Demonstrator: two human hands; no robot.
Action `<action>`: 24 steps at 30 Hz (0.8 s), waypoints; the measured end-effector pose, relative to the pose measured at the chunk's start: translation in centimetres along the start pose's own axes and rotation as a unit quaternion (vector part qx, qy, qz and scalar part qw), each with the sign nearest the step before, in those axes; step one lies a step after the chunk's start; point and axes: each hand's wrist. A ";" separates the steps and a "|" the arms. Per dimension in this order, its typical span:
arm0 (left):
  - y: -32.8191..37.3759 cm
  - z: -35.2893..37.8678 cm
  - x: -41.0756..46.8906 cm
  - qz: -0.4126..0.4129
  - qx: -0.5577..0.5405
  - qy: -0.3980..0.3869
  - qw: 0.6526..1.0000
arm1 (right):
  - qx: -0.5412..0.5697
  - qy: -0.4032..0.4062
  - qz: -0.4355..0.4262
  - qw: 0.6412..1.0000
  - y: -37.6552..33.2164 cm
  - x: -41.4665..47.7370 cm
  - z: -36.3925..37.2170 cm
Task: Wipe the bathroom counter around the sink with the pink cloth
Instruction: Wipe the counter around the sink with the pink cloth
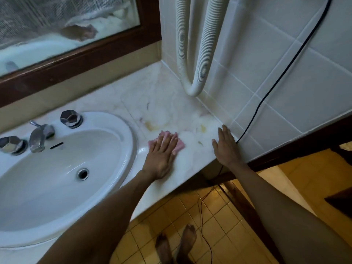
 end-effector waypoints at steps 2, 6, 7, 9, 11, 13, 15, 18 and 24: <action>2.7 0.6 1.9 -0.084 -0.023 0.010 0.996 | 0.001 0.000 -0.010 1.000 -0.1 -0.2 0.1; 5.6 1.6 0.4 0.003 -0.015 -0.005 1.000 | -0.006 0.015 -0.025 1.000 0.0 -0.2 0.2; 5.0 1.4 -0.6 0.056 -0.007 -0.009 0.998 | -0.005 0.014 -0.027 1.000 0.1 -0.1 0.1; 2.6 0.5 -1.9 0.121 -0.003 -0.017 0.993 | 0.000 0.007 -0.031 0.999 0.2 0.2 0.1; -0.3 -0.4 -1.6 0.117 0.021 -0.016 0.993 | 0.000 0.004 -0.044 0.999 0.5 0.6 0.1; -1.9 -0.7 0.1 0.060 0.044 0.002 0.997 | -0.006 0.002 -0.056 0.998 0.7 0.9 0.3; -1.0 -0.3 2.5 -0.031 0.038 0.017 0.999 | 0.000 0.004 -0.060 0.998 0.8 1.1 0.6; 3.6 1.6 4.4 -0.095 0.000 0.036 0.995 | 0.015 0.028 -0.063 0.998 1.1 0.8 1.2; 4.1 1.6 2.4 0.120 -0.010 0.005 0.993 | 0.016 0.076 -0.047 0.996 2.3 -0.6 2.4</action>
Point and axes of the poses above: each hand's wrist, its own x-axis towards the middle knuckle, its own z-axis out of the palm, y = z × x, and after that the axes turned 4 degrees about y, right-handed
